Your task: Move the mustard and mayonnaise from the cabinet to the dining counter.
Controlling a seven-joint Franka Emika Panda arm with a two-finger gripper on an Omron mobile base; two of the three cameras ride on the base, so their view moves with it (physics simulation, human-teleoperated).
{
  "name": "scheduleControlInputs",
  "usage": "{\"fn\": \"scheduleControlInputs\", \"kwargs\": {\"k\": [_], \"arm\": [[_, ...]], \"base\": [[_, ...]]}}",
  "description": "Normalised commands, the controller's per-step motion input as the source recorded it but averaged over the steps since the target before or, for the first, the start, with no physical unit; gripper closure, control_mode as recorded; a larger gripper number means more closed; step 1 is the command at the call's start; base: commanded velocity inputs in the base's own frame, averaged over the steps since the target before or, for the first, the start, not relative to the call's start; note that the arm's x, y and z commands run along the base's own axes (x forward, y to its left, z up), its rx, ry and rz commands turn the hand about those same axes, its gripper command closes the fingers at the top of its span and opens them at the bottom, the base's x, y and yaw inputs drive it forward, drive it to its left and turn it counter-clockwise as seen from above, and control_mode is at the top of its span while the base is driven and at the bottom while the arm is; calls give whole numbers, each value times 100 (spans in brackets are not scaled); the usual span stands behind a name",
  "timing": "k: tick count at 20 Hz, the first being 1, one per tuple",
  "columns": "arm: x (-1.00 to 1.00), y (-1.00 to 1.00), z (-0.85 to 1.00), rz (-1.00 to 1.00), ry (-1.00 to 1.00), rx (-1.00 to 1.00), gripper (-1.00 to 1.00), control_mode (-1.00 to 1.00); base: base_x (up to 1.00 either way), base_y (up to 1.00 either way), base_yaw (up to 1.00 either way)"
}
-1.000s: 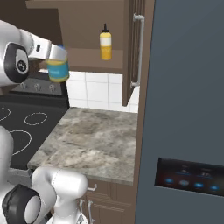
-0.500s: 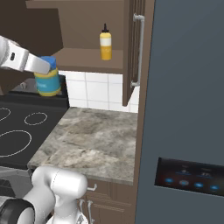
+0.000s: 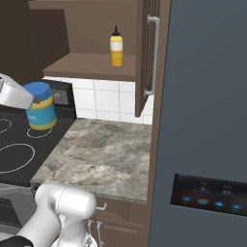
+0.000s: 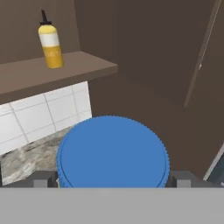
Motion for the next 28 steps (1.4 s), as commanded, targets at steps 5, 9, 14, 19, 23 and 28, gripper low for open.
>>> {"fn": "scheduleControlInputs", "kwargs": {"k": [5, 9, 14, 19, 23, 28], "arm": [[-41, -7, -27, -12, 0, 0, 100, -100], [-14, -5, -15, -1, 0, 0, 100, -100], [0, 0, -19, 0, 0, 0, 100, -100], [0, -1, -17, 0, 0, 0, 100, -100], [0, 0, 0, 0, 0, 0, 100, -100], [0, 0, 0, 0, 0, 0, 100, -100]], "base": [[0, 0, 0], [0, 0, 0], [0, 0, 0], [0, 0, 0], [0, 0, 0], [0, 0, 0]]}}
